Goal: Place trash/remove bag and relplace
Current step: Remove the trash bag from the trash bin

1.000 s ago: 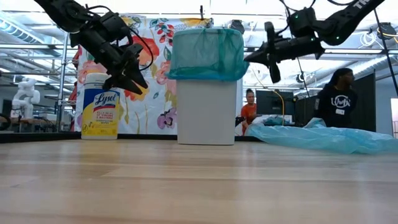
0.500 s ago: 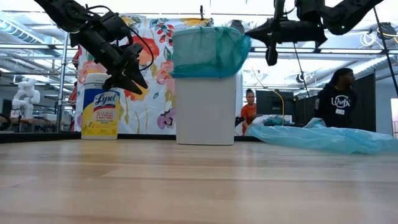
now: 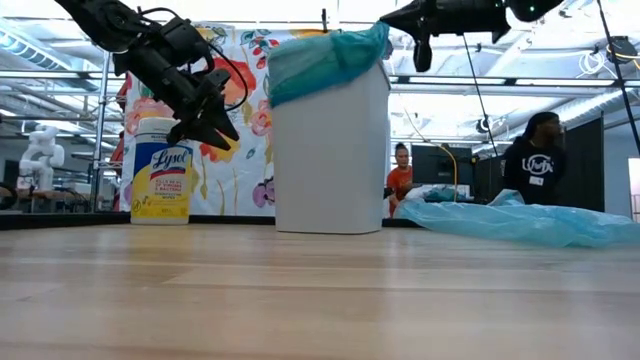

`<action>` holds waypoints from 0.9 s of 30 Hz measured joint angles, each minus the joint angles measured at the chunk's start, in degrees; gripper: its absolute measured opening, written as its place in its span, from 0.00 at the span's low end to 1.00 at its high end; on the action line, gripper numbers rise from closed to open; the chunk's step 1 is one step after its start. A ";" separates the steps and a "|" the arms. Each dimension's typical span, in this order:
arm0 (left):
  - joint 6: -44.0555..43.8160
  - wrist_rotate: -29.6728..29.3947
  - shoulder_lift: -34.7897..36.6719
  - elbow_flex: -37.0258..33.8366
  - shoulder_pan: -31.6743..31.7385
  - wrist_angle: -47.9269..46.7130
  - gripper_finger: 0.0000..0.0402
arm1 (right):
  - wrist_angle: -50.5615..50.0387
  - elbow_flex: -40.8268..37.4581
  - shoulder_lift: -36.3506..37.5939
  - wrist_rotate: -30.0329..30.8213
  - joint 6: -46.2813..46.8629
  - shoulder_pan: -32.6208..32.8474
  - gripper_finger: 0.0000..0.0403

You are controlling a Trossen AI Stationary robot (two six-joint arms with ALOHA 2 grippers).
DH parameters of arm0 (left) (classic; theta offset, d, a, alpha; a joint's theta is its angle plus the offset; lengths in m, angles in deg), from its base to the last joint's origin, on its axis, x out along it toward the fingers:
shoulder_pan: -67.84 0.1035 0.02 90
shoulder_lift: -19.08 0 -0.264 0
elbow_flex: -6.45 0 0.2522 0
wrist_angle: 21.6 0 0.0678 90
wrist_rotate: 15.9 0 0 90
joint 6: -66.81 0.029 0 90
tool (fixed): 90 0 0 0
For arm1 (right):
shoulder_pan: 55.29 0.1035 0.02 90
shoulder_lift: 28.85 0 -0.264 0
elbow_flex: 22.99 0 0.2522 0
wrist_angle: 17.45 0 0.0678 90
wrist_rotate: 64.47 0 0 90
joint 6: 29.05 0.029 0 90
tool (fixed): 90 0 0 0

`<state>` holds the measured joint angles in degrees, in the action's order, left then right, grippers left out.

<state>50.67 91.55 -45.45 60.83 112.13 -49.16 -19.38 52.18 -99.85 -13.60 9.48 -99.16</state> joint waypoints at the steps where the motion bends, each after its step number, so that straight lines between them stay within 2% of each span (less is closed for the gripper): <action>1: 0.04 0.02 0.00 0.00 0.00 0.00 0.38 | -0.94 0.69 -0.02 0.05 -0.82 0.41 0.00; 10: 0.09 0.02 0.00 0.02 0.00 0.01 0.38 | 0.37 4.29 -0.40 3.27 -1.78 2.10 0.00; 18: -0.09 0.04 0.00 0.02 -0.10 0.00 0.38 | -1.26 4.70 -2.99 3.04 -3.28 3.93 0.01; 23: -1.57 0.20 0.00 0.02 -0.13 -0.23 0.38 | -5.08 4.70 -2.78 2.12 -4.73 3.72 0.10; 27: -2.24 0.46 0.00 0.02 -0.71 -0.26 0.38 | -5.93 4.70 -2.60 -2.48 -2.83 3.46 0.21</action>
<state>48.42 92.01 -45.45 60.85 111.43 -49.42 -25.31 56.88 -102.46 -16.08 6.65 -95.70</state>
